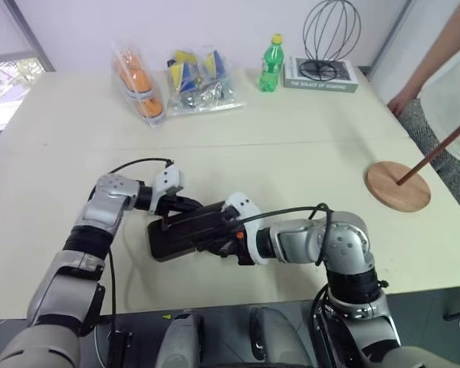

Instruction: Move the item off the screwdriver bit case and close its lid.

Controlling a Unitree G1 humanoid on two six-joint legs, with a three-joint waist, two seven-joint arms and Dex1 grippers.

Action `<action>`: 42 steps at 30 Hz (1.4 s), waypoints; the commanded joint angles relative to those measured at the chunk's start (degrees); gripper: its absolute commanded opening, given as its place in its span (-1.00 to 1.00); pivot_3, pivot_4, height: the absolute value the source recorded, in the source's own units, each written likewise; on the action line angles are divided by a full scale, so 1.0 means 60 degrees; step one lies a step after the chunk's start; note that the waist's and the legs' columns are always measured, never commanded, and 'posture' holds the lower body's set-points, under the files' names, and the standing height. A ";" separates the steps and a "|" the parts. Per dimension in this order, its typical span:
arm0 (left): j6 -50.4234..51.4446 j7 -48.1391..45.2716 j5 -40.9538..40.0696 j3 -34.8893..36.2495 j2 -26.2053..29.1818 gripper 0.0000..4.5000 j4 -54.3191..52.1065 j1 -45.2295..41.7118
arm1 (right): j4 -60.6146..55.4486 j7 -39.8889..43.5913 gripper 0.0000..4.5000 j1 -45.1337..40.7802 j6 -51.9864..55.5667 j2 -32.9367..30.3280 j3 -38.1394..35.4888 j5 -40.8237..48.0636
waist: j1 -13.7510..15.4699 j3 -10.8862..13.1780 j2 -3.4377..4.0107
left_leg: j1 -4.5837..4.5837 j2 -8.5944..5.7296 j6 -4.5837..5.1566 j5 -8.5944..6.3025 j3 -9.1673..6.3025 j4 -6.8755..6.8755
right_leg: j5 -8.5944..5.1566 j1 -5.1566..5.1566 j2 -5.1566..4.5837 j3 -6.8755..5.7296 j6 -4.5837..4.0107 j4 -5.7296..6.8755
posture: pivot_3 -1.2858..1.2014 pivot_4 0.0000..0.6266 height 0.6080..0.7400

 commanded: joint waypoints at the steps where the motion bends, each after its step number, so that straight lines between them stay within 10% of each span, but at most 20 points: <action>1: -0.0144 0.0008 0.0026 0.0043 0.0026 -1.00 -0.0108 -0.0153 | -0.0002 -0.0248 -0.98 0.0023 0.0066 0.0182 0.0021 0.0170 | -0.0001 0.0000 0.0000 | 0.0000 0.0000 0.0000 0.0000 0.0000 0.0000 | 0.0000 0.0000 0.0000 0.0000 0.0000 0.0000 | 0.03 -0.52 1.00; 42: -0.0067 -0.0748 0.0443 -0.0793 0.0334 -1.00 -0.1879 0.1211 | -0.1266 -0.0030 -0.98 -0.0171 -0.0167 0.1399 0.0705 -0.2775 | -0.0004 -0.0005 0.0002 | 0.0002 0.0001 0.0000 0.0000 -0.0034 -0.0001 | -0.0001 -0.0001 0.0003 0.0000 -0.0001 0.0001 | 0.03 -0.52 1.00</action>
